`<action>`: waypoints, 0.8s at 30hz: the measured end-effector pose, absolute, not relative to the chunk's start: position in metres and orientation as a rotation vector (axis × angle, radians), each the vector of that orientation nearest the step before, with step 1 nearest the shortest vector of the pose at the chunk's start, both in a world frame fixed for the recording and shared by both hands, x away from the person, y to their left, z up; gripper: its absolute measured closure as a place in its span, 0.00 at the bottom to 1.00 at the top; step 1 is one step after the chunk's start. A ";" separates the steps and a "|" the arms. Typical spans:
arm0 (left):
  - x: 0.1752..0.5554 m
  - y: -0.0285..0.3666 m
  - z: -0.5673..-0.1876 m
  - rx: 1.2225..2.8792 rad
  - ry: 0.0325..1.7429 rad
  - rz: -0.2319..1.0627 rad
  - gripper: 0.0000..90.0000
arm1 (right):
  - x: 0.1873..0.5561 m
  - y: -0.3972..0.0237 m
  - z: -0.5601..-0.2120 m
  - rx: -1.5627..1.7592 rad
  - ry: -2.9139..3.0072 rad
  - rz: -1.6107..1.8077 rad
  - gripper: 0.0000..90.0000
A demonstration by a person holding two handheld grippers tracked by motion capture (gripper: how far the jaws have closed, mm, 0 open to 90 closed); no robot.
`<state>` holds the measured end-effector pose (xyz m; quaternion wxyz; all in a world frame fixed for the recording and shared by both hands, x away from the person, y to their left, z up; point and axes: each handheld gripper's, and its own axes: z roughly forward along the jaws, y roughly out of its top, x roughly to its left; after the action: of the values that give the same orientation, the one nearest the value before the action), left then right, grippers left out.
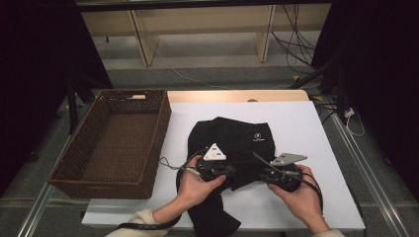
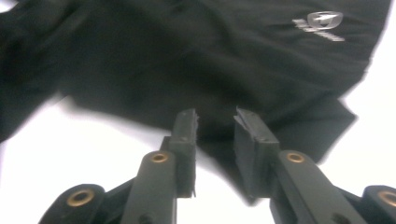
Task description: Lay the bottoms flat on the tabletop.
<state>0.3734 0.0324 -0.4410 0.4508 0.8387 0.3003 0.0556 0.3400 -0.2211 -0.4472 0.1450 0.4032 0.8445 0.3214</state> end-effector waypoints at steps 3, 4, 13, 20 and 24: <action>0.377 0.036 -0.446 2.072 0.774 0.123 0.97 | 0.337 -0.211 -0.454 1.085 2.518 0.924 0.68; 0.378 0.036 -0.447 2.073 0.779 0.121 0.97 | 0.338 -0.207 -0.457 1.065 2.541 0.914 0.65; 0.387 0.042 -0.456 2.088 0.831 0.139 0.97 | 0.350 -0.182 -0.478 0.959 2.542 0.787 0.65; 0.388 0.043 -0.458 2.100 0.828 0.134 0.97 | 0.352 -0.182 -0.476 0.957 2.491 0.744 0.97; 0.386 0.044 -0.457 2.101 0.823 0.124 0.97 | 0.350 -0.190 -0.465 0.970 2.480 0.793 1.00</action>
<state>0.3859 0.0439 -0.4575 0.4267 0.8408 0.3295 0.0497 0.3497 -0.1898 -0.4653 0.1807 0.3434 0.8779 0.2807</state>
